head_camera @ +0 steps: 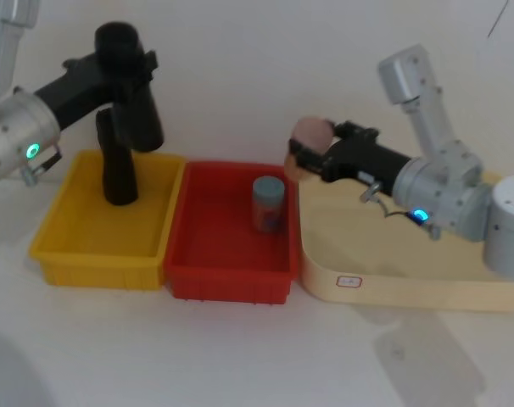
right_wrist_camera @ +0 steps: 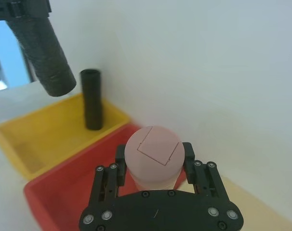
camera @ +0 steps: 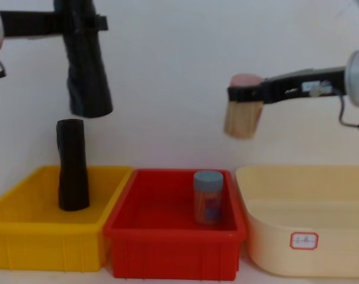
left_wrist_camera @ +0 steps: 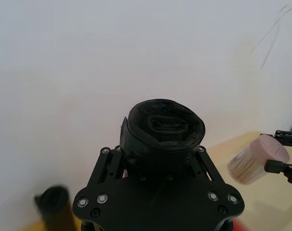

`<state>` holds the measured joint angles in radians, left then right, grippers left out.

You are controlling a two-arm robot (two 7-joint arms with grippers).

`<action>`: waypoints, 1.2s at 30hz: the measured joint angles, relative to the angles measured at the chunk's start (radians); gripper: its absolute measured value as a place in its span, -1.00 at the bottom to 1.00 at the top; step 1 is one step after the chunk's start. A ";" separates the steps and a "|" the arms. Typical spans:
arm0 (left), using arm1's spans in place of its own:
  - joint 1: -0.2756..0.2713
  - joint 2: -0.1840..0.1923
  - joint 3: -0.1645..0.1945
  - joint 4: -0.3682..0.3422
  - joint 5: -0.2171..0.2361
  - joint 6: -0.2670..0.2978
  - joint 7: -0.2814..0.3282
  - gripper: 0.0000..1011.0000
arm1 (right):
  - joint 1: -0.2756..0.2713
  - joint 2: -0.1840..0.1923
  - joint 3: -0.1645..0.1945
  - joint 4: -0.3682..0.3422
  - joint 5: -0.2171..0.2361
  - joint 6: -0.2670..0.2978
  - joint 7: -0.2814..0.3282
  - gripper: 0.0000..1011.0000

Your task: Pick up the garbage bag with the one hand and transfer it to the other hand.

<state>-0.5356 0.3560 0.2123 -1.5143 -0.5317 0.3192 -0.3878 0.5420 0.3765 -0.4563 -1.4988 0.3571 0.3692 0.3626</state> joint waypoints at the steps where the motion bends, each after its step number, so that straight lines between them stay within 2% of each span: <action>1: -0.009 -0.004 0.003 0.008 -0.003 -0.005 -0.006 -0.10 | -0.004 0.003 0.006 -0.008 0.000 0.001 -0.009 0.31; 10: -0.127 -0.067 0.054 0.149 -0.027 -0.053 -0.090 -0.10 | -0.040 0.033 0.068 -0.085 -0.021 0.025 -0.088 0.31; 19: -0.232 -0.132 0.114 0.310 -0.050 -0.092 -0.196 -0.10 | -0.083 0.056 0.130 -0.137 -0.051 0.085 -0.183 0.31; 26: -0.314 -0.191 0.164 0.455 -0.067 -0.118 -0.293 -0.10 | -0.111 0.065 0.166 -0.146 -0.068 0.144 -0.244 0.31; 28: -0.322 -0.197 0.168 0.469 -0.069 -0.120 -0.302 -0.10 | -0.117 0.066 0.173 -0.146 -0.070 0.158 -0.255 0.31; 33: -0.379 -0.239 0.202 0.582 -0.079 -0.138 -0.383 -0.10 | -0.137 0.068 0.195 -0.128 -0.076 0.201 -0.286 0.31; 36: -0.426 -0.274 0.227 0.682 -0.085 -0.154 -0.447 -0.10 | -0.144 0.066 0.203 -0.106 -0.077 0.216 -0.296 0.31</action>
<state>-0.9612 0.0822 0.4393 -0.8320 -0.6164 0.1653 -0.8348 0.3978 0.4429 -0.2531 -1.6051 0.2800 0.5853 0.0665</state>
